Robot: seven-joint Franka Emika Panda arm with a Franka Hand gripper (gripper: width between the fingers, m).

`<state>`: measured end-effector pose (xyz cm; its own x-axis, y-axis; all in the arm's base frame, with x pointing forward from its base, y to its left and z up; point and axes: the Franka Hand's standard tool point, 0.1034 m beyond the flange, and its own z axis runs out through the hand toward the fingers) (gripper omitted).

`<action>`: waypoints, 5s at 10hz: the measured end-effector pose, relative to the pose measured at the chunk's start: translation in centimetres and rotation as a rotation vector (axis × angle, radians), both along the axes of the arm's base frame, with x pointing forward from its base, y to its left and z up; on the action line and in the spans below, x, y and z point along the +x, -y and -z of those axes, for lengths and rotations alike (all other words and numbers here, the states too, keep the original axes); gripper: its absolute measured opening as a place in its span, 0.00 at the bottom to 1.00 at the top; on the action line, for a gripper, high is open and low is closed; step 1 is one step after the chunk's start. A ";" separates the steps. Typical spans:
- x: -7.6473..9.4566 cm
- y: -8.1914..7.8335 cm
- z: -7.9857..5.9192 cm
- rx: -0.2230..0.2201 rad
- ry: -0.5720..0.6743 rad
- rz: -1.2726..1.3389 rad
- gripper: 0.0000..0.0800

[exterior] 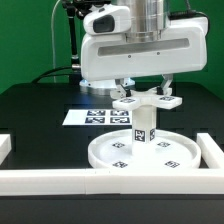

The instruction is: Assemble round table

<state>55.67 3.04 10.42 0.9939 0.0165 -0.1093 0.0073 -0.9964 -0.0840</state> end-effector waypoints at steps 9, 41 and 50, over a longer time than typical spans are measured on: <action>0.6 0.6 0.1 0.018 0.003 0.840 0.56; 1.3 -0.7 -1.6 0.133 -0.182 2.169 0.81; 1.9 -1.3 -2.4 0.113 -0.041 1.270 0.81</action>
Offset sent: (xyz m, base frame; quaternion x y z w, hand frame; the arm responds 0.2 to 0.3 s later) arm -0.0062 -0.0197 -0.0048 0.0168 0.0088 0.1429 0.9896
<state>57.55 4.38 12.86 0.3134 -0.9282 -0.2005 -0.9464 -0.2881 -0.1458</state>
